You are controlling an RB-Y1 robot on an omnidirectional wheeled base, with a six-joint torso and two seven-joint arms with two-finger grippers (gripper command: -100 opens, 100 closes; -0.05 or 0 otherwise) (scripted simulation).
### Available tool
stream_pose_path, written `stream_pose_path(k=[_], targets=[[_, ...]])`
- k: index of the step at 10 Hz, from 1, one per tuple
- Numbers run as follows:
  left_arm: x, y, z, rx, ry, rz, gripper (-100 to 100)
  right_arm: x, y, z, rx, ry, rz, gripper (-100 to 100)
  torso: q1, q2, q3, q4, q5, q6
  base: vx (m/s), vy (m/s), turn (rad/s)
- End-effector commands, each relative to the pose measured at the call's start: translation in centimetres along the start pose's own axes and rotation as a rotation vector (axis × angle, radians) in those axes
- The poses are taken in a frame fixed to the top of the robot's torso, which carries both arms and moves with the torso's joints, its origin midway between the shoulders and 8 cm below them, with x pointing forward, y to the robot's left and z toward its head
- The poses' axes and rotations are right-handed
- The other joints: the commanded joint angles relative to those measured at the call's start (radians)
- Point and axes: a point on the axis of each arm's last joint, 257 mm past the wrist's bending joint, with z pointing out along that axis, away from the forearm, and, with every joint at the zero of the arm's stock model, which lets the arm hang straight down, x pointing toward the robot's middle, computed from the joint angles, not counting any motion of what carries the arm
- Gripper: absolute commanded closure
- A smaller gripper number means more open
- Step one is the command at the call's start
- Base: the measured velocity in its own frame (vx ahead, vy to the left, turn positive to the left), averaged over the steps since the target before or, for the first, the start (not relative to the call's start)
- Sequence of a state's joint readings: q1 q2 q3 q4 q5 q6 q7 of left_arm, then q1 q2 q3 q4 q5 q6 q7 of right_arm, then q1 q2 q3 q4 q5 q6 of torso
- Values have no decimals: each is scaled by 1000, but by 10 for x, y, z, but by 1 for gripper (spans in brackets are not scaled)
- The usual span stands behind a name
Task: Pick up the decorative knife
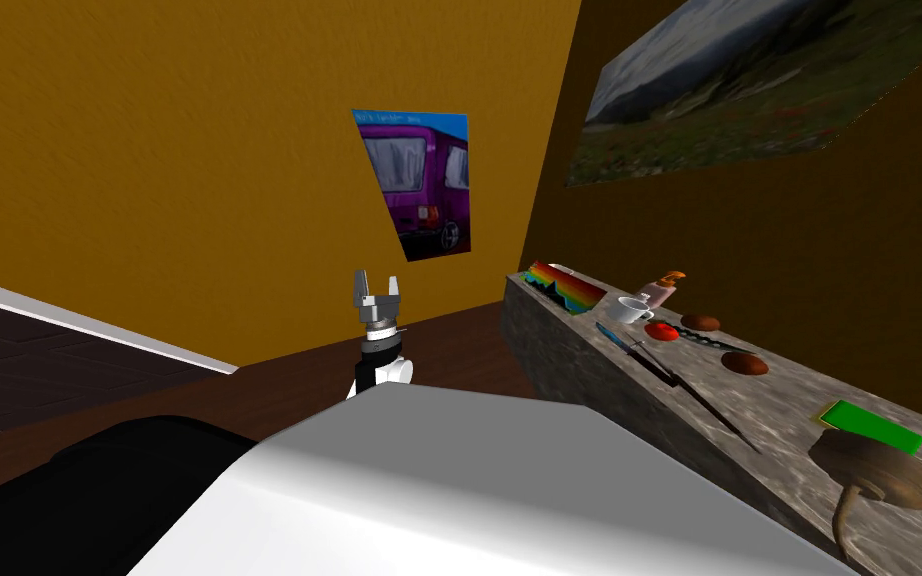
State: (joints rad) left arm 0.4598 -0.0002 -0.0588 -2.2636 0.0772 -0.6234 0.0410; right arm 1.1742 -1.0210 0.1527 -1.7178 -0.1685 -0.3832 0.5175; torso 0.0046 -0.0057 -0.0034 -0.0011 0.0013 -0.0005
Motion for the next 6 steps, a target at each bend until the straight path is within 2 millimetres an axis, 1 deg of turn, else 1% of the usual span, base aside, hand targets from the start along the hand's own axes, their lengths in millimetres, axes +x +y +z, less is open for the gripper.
stream_pose_path(k=[1,2,3,4,5,6], targets=[[0,0,0,0,0,0,0,5,-8,-1,10,11,-5,-100,0,0,0,0,0,0,23,31,-15],[0,0,0,0,0,0,0,23,-31,-19,55,75,-26,-100,-2,3,2,1,0,0,58,49,99],[0,0,0,0,0,0,0,41,-52,-39,103,132,-34,-100,-1,2,1,1,0,0,135,81,180],[0,0,0,0,0,0,0,39,-53,-39,101,139,-48,-100,0,-2,-1,0,0,0,112,60,65],[0,0,0,0,0,0,0,54,-74,-61,148,198,-60,-100,0,-2,-1,0,0,0,117,54,102],[0,0,0,0,0,0,0,53,-75,-61,147,203,-70,-100,-1,-2,-1,0,0,0,96,44,54]])
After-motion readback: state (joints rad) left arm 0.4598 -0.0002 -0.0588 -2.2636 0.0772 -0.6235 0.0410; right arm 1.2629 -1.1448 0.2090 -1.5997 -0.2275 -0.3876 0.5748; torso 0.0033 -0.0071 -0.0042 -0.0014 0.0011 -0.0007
